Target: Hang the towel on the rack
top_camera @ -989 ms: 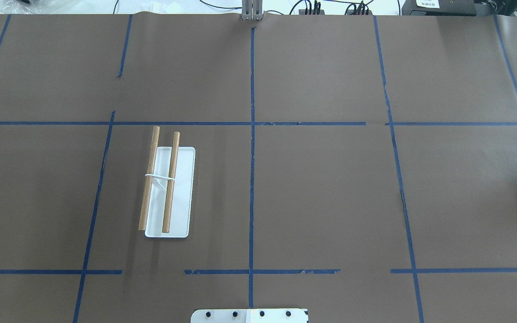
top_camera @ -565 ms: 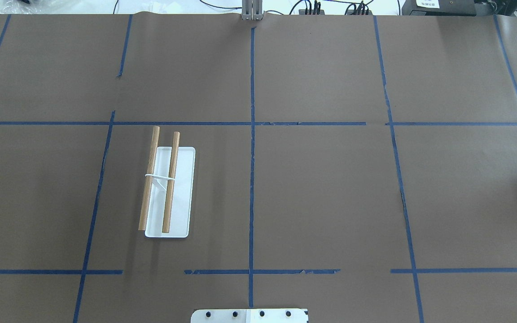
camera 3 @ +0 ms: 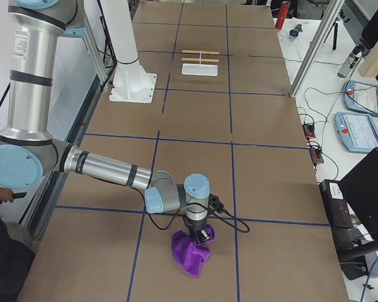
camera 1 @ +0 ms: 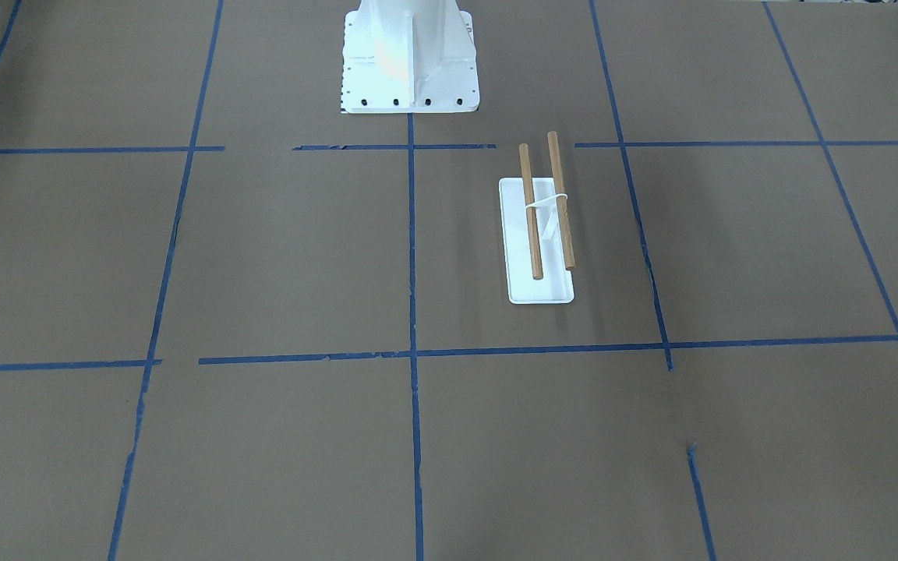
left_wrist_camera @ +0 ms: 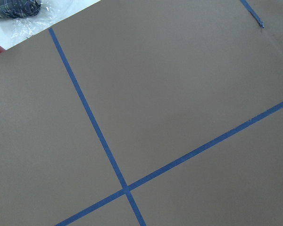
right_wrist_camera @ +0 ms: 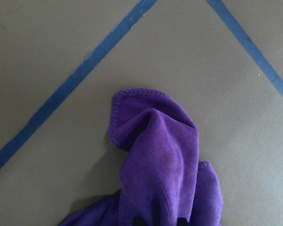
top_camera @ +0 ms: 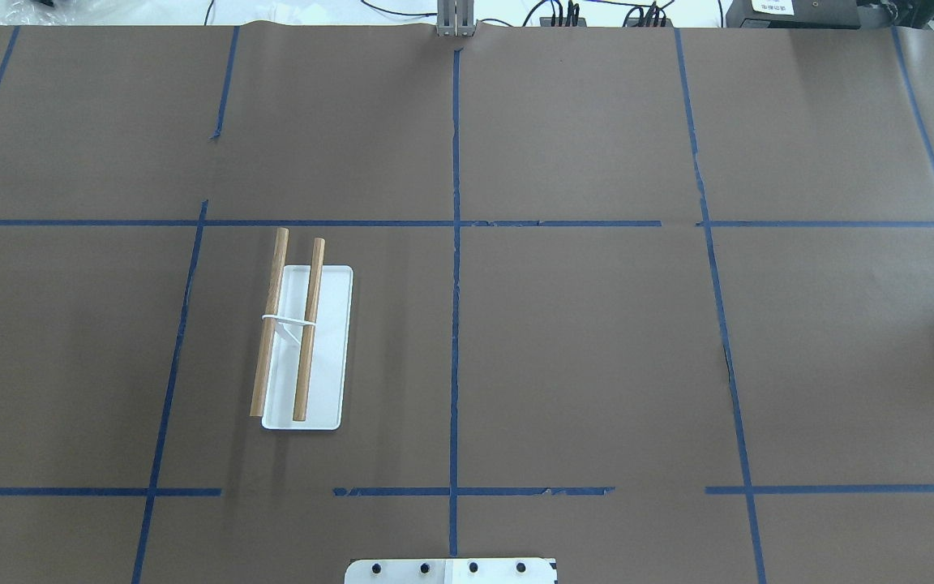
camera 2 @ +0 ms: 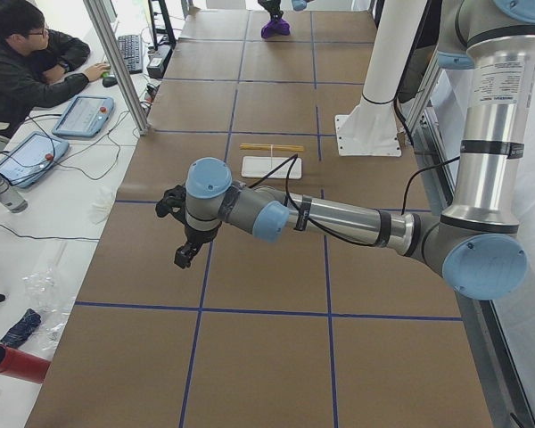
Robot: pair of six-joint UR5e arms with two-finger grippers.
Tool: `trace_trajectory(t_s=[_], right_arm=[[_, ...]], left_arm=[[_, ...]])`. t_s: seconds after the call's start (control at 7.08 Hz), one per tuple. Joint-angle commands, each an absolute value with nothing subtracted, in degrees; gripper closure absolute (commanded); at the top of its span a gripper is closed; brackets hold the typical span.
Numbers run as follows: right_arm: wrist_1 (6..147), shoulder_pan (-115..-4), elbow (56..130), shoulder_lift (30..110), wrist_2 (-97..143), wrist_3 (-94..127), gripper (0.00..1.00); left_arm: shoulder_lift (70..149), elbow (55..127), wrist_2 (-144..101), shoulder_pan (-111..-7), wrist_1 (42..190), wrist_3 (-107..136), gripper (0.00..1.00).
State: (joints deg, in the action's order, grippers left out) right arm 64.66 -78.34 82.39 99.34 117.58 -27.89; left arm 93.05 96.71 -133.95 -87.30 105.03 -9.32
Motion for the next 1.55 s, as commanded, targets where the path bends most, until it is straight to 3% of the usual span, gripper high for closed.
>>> trace_trajectory(t_s=[0.0,0.28,0.57,0.85,1.13,1.41], right_arm=[[65.3,-78.2,82.8,97.2,117.9,-27.9,1.0],[70.7,-79.6,86.0,93.6,121.2,-27.6,1.0],[85.7,-79.6,94.8,86.2,124.3,-26.4,1.0],[87.2,-78.1,100.3,80.9,133.9,-17.7,1.0],[87.1,-69.4,108.4,77.8,134.3,6.1,1.0],[87.0,-60.6,109.2,69.6,133.8,20.7,1.0]], left_arm=[[93.1,96.8,-133.9,-87.4,105.0,-9.3,0.0],[93.1,97.2,-134.0,-87.4,105.4,-9.5,0.0],[93.3,97.1,-135.2,-87.3,108.7,-9.2,0.0],[94.0,98.3,-138.1,-87.1,111.3,-8.6,0.0],[99.0,98.7,-141.0,-84.0,111.3,8.5,0.0],[103.7,102.6,-142.0,-77.7,111.7,33.2,0.0]])
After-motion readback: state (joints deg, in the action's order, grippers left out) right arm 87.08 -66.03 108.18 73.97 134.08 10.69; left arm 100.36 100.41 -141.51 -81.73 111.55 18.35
